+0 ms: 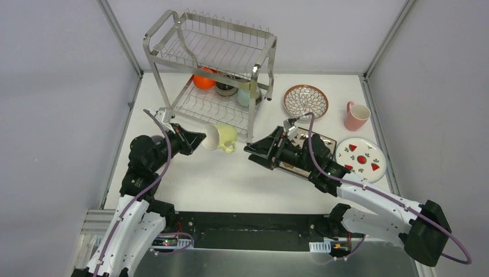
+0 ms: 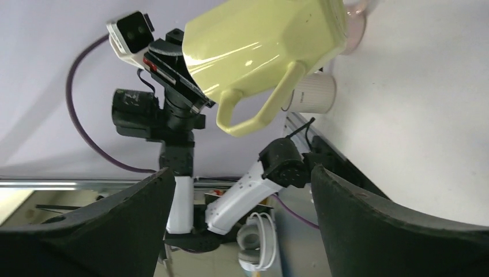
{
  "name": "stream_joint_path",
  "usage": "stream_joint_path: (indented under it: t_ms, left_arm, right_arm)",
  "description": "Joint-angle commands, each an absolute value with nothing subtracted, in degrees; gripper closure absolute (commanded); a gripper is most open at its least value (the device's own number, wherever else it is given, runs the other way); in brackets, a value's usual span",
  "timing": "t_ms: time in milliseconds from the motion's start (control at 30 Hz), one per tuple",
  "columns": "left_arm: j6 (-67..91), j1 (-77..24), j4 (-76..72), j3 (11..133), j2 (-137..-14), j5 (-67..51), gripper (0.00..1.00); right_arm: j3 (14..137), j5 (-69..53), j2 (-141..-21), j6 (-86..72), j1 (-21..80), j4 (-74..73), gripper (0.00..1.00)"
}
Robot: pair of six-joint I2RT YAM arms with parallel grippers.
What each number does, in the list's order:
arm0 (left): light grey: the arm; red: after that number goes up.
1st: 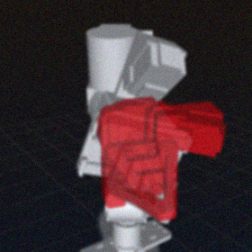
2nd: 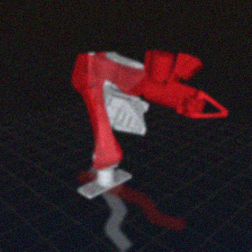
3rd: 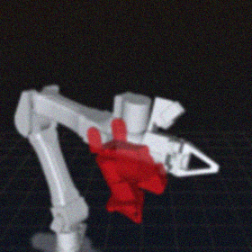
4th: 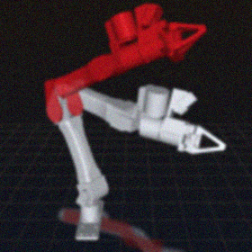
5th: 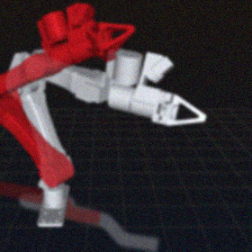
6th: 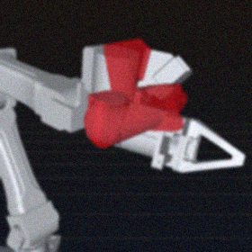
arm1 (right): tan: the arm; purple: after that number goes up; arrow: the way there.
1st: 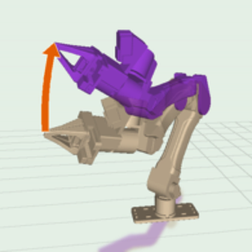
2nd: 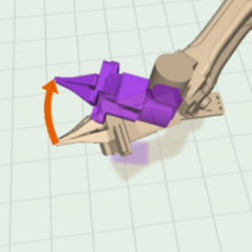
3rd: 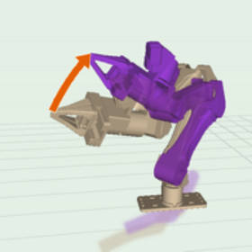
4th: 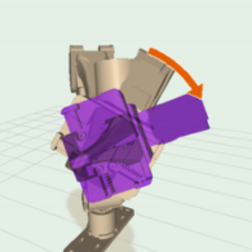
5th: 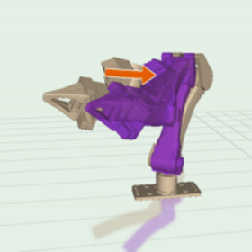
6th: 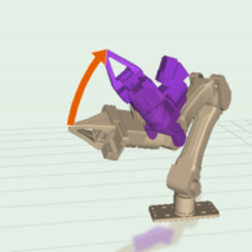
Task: Load the mixed dishes into the dish rack
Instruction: Turn the cup upside down in the dish rack.
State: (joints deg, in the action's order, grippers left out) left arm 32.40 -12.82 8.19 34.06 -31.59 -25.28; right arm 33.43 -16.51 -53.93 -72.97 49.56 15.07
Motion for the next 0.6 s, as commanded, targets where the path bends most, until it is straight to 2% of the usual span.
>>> stream_joint_path:
  t_ms: [0, 167, 400, 567]
  left_arm:
    - [35.98, -13.18, -7.99, 32.88, -28.55, -28.51, 1.00]
    - [38.60, -13.18, -13.92, 31.08, -28.23, -30.86, 1.00]
    - [39.87, -13.18, -19.89, 29.82, -27.99, -34.05, 1.00]
    - [40.18, -13.16, -23.11, 28.79, -28.11, -35.45, 1.00]
  right_arm:
    - [36.46, -15.44, -57.78, -81.75, 50.81, 25.10, 0.12]
    - [37.91, -16.91, -64.10, -85.62, 52.34, 31.62, 0.17]
    - [39.11, -20.12, -72.16, -89.77, 54.11, 42.71, 0.36]
    - [39.87, -19.94, -73.89, -89.65, 54.97, 45.42, 0.45]
